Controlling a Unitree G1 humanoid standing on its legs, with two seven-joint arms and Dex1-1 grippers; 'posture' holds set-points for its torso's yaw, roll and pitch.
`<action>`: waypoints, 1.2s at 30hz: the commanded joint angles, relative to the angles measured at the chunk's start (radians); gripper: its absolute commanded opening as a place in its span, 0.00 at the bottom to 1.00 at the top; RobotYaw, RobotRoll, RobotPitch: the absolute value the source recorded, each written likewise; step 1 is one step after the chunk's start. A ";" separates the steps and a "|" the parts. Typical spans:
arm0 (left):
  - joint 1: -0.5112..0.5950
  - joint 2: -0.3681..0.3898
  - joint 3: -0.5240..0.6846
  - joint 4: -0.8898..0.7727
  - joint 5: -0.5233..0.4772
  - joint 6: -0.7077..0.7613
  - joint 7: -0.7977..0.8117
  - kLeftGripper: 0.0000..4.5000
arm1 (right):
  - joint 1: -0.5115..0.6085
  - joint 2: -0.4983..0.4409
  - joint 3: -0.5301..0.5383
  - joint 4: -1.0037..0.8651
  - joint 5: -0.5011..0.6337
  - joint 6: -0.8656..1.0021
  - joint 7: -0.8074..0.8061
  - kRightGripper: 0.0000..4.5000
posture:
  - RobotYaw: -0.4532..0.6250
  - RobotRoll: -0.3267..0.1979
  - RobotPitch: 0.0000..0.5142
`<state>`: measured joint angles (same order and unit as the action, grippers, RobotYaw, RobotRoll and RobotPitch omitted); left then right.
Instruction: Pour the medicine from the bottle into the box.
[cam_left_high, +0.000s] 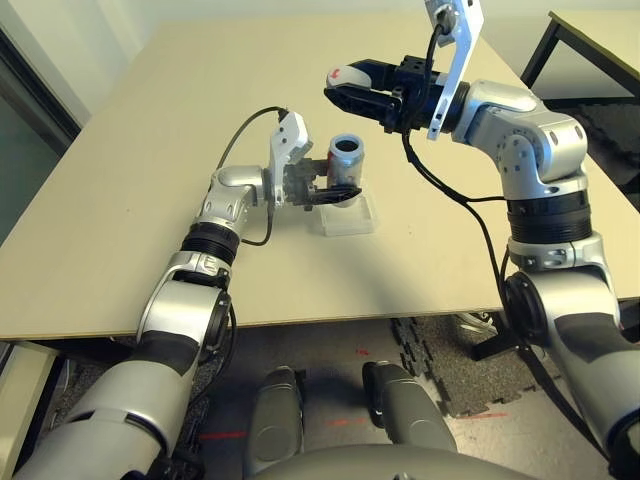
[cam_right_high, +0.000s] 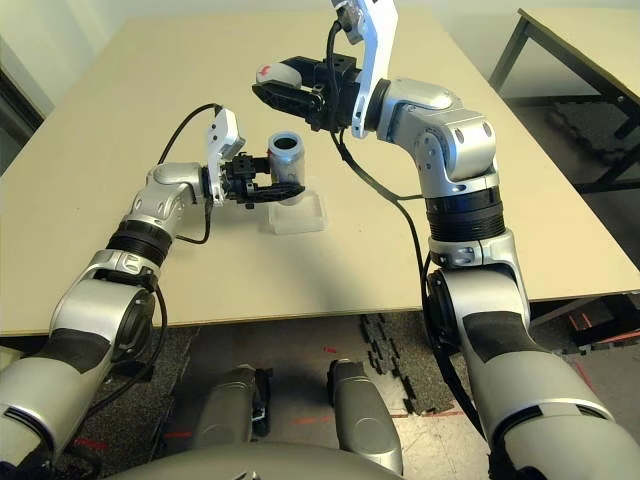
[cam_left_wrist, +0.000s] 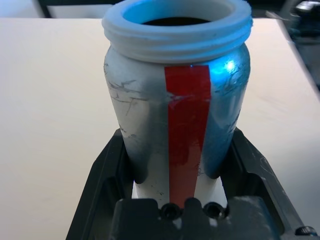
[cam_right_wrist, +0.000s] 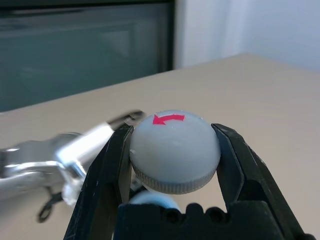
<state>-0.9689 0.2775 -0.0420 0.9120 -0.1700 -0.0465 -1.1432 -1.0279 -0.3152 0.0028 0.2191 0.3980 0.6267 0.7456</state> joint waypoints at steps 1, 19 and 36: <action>-0.045 0.004 0.050 0.050 0.006 -0.050 0.117 0.57 | 0.025 0.000 -0.011 0.088 -0.060 -0.084 -0.062 0.57 | 0.26 0.62 0.17; 0.013 -0.037 0.192 0.254 0.048 -0.229 0.759 0.57 | 0.138 0.082 -0.120 0.632 -0.192 -0.582 -0.335 0.57 | 0.28 0.62 0.16; 0.068 -0.083 0.178 0.308 0.106 -0.237 0.836 0.57 | 0.105 0.150 -0.142 0.941 -0.237 -0.732 -0.375 0.57 | 0.30 0.62 0.16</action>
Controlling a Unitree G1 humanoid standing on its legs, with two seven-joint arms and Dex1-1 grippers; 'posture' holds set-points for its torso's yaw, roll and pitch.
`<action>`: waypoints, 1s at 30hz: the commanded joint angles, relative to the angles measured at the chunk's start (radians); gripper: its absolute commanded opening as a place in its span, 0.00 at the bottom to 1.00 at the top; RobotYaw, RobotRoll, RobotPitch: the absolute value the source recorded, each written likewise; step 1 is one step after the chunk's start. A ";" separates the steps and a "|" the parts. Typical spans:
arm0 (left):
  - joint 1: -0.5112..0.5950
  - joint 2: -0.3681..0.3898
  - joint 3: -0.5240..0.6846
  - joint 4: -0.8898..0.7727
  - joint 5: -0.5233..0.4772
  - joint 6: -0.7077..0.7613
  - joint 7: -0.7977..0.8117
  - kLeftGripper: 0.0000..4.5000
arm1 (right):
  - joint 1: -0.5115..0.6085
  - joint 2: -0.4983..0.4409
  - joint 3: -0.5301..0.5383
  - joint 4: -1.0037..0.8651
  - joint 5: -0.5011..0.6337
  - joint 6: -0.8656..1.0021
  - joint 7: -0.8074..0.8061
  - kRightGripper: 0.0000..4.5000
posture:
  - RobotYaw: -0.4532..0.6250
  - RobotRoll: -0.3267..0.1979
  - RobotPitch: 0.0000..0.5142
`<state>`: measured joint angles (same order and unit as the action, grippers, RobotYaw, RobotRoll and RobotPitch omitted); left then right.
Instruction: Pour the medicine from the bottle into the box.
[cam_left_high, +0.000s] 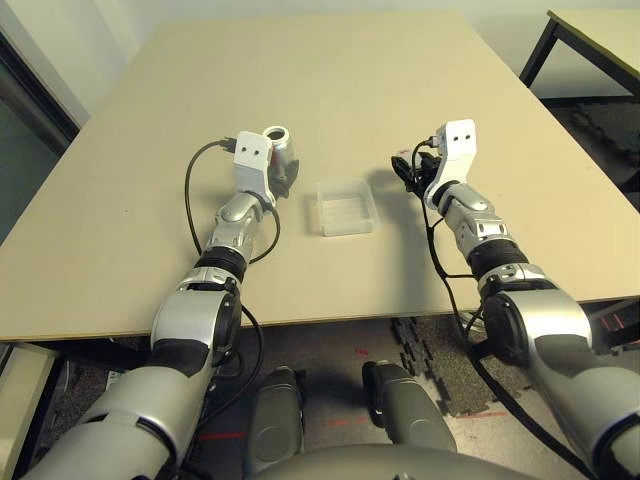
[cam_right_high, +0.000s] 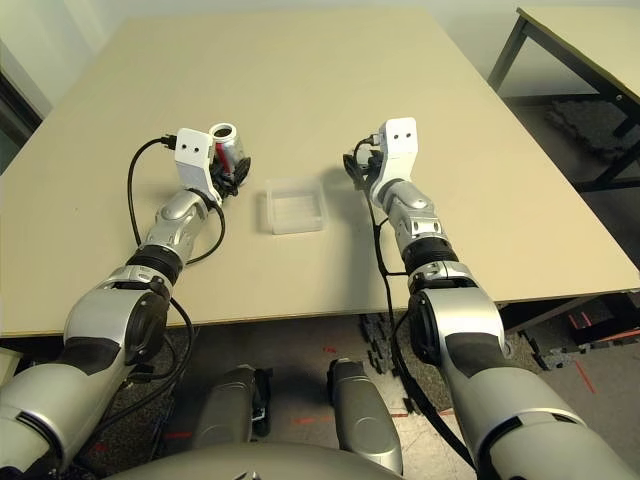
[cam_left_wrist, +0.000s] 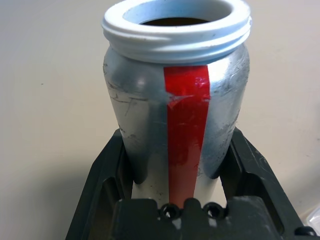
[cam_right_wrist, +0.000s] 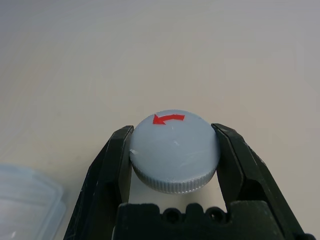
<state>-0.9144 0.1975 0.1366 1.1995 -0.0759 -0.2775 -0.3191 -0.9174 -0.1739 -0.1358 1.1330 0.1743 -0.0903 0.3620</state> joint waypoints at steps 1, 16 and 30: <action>0.014 -0.002 0.000 0.021 0.013 -0.006 0.013 0.57 | -0.006 0.012 -0.002 0.031 -0.016 -0.016 0.009 0.57 | 0.30 0.62 0.16; 0.013 0.011 0.003 0.013 0.010 -0.010 0.009 0.57 | -0.019 0.002 -0.006 0.046 -0.042 0.006 0.001 1.00 | 0.30 0.62 0.16; -0.082 0.088 0.015 0.023 0.018 0.009 -0.010 0.57 | 0.056 -0.098 -0.018 -0.244 0.009 0.172 0.114 1.00 | 0.29 0.62 0.15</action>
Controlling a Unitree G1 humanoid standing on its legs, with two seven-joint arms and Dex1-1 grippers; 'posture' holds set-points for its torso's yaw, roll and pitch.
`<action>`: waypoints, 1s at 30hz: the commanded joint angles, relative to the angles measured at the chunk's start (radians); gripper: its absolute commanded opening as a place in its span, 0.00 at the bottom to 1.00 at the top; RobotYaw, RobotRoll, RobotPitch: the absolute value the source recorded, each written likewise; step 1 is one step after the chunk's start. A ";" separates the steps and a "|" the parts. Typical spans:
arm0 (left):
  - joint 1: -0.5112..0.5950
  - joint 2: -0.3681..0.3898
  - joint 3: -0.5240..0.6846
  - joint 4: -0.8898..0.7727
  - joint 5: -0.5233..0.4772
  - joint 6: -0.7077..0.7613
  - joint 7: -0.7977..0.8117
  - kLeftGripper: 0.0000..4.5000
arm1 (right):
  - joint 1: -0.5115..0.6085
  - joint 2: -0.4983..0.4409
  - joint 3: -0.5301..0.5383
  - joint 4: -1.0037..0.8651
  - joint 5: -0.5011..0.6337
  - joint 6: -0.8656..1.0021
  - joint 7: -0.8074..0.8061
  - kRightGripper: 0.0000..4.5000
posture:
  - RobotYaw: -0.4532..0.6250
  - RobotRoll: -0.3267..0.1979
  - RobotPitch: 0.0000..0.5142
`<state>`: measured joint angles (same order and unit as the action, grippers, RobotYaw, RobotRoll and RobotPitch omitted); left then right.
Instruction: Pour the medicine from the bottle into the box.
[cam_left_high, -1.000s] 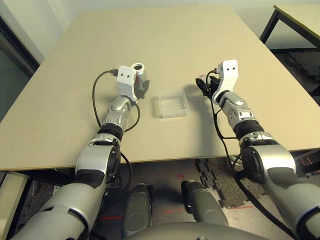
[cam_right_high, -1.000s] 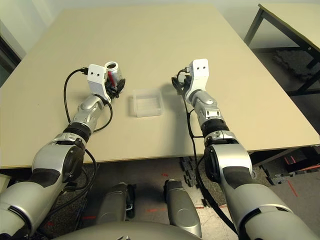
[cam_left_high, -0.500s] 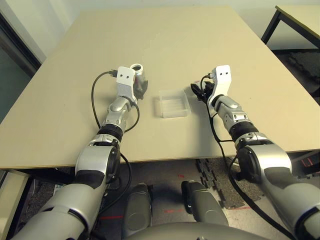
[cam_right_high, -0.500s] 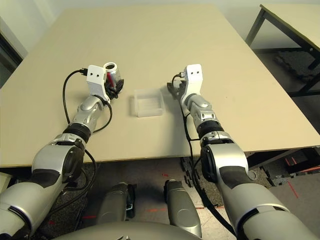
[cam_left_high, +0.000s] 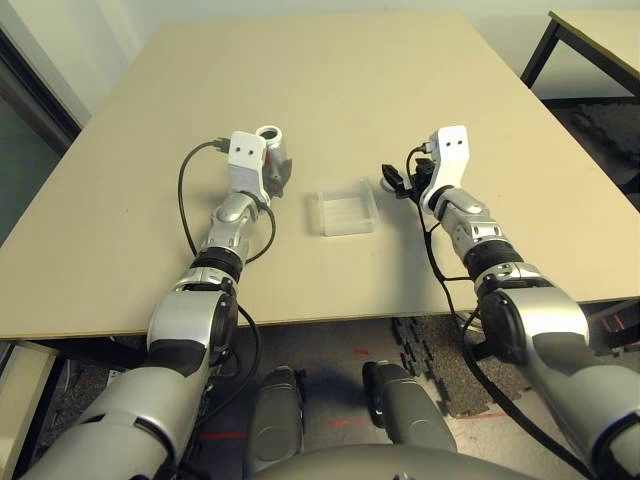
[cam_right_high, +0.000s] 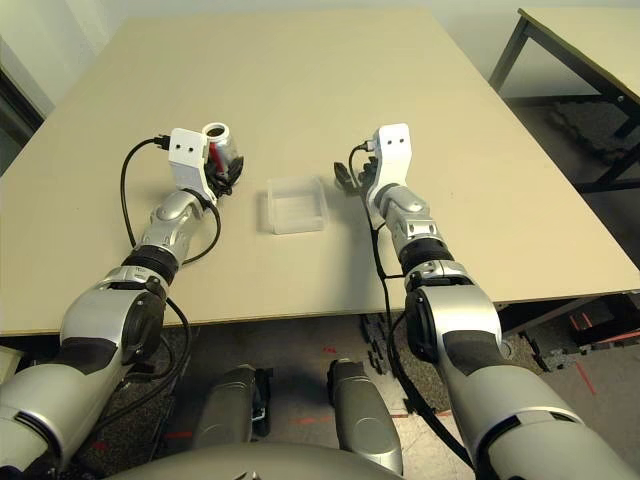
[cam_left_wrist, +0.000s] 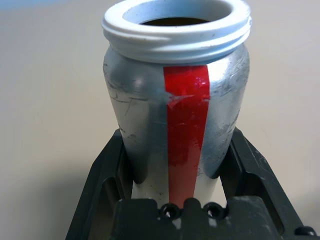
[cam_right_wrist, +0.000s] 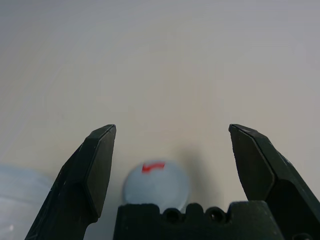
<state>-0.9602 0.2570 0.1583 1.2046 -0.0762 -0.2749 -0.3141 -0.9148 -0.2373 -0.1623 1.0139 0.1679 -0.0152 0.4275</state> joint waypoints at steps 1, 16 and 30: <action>-0.051 0.043 -0.016 0.022 0.031 0.003 -0.020 0.57 | 0.085 -0.054 0.019 -0.201 0.017 0.142 0.069 1.00 | 0.28 0.62 0.15; -0.287 0.176 -0.363 0.047 0.395 -0.217 -0.187 0.57 | 0.445 -0.287 0.186 -1.046 0.124 0.809 0.277 1.00 | 0.24 0.62 0.15; -0.452 0.196 -0.994 0.032 1.072 -0.317 -0.055 0.57 | 0.326 -0.175 0.335 -0.897 0.076 0.760 0.289 1.00 | 0.30 0.62 0.12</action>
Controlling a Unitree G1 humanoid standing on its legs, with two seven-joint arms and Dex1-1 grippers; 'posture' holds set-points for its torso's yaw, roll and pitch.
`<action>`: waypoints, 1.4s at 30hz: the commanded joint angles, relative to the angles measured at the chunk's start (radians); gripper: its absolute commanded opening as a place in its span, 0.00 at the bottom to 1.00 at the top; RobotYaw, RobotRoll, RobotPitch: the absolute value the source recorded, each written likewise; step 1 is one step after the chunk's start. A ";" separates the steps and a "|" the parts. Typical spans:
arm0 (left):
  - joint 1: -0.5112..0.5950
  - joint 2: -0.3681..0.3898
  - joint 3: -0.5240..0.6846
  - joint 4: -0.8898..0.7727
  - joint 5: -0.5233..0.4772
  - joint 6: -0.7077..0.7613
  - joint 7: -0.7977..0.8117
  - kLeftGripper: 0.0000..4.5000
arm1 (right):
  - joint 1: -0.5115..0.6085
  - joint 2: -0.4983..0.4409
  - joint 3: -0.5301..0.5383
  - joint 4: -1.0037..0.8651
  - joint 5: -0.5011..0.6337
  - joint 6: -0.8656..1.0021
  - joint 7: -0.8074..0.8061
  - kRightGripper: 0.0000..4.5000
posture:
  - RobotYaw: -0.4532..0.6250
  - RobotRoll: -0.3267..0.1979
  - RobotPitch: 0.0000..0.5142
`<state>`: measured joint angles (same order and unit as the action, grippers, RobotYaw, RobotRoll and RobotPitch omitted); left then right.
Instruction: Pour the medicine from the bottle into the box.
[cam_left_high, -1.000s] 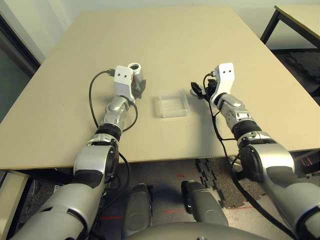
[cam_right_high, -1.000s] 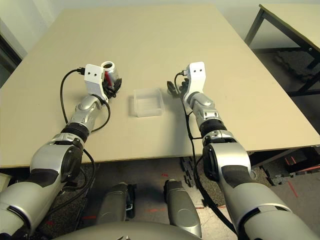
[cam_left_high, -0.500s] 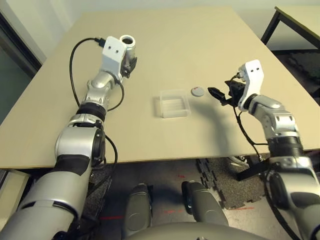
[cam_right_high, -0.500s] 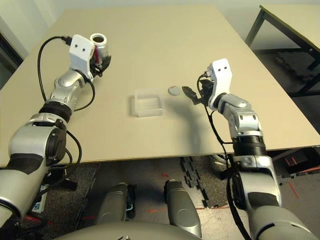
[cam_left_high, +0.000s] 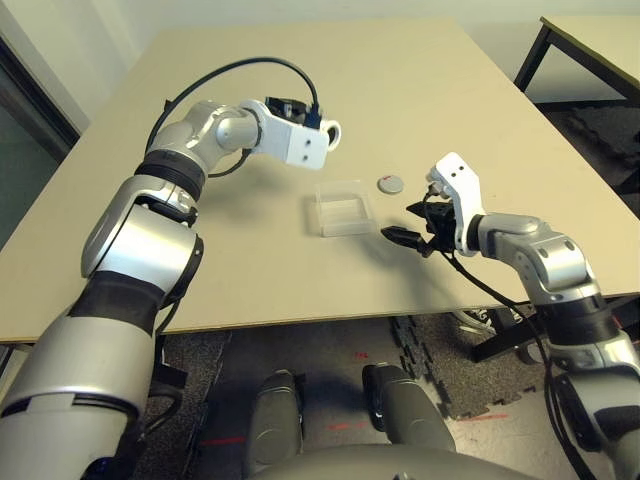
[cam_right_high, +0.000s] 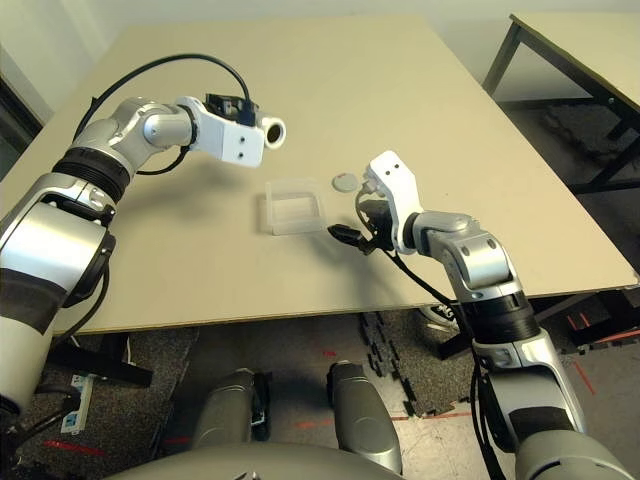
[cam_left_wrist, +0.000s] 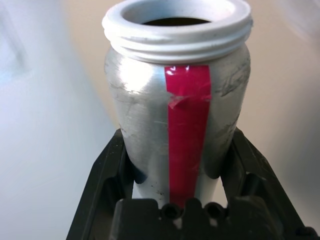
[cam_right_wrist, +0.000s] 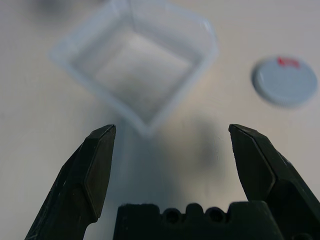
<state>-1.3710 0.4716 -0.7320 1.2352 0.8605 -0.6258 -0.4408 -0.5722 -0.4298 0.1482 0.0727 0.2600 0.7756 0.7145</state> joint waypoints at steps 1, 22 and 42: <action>-0.063 -0.040 -0.134 -0.003 0.168 0.040 0.100 0.57 | -0.020 0.027 0.028 0.057 -0.018 -0.039 0.006 1.00 | 0.30 0.62 0.12; -0.122 -0.158 -0.166 0.032 0.173 0.008 0.047 0.57 | -0.022 0.052 0.014 0.132 -0.040 -0.103 0.023 1.00 | 0.30 0.62 0.11; 0.208 -0.142 0.649 -0.012 -0.657 0.484 -0.105 0.57 | -0.016 -0.023 -0.102 -0.007 0.123 0.030 0.123 1.00 | 0.34 0.62 0.13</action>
<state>-1.1914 0.3231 -0.1437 1.2229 0.2765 -0.2153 -0.5733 -0.6009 -0.4369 0.0635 0.0955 0.3557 0.7854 0.8147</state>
